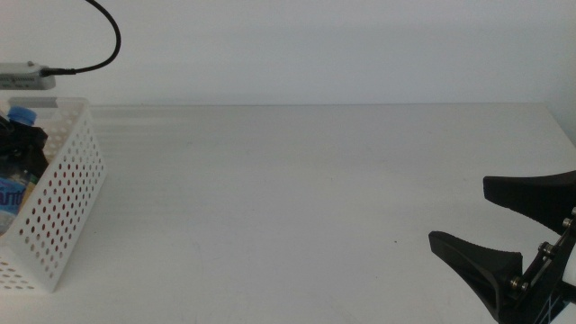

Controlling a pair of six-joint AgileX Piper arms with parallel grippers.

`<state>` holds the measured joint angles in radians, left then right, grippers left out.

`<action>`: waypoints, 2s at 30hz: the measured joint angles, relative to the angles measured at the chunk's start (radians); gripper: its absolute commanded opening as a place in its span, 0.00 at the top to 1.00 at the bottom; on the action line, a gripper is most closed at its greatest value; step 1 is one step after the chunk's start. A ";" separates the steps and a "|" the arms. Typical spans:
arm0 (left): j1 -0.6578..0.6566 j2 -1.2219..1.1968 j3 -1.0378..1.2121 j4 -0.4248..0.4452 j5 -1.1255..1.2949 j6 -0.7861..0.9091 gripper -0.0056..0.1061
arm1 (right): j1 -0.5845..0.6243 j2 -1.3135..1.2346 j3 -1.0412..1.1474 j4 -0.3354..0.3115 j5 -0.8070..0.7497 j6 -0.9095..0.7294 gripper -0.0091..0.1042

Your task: Use arms to grab the bottles and put them into the dustbin to the left of the table.

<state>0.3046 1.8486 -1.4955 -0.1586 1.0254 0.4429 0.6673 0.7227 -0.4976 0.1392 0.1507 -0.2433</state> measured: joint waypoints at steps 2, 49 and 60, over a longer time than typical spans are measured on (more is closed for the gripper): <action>0.000 0.007 0.000 0.002 -0.004 0.000 0.37 | 0.000 0.000 0.000 0.000 0.000 0.000 0.32; -0.245 -1.081 0.552 -0.285 -0.325 0.034 0.14 | 0.000 0.000 0.000 0.000 0.000 0.000 0.32; -0.545 -1.216 0.773 0.033 -0.592 -0.324 0.14 | 0.000 0.000 0.000 0.000 0.000 0.000 0.32</action>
<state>-0.2401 0.6329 -0.7227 -0.1261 0.4336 0.1189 0.6673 0.7227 -0.4976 0.1392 0.1507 -0.2433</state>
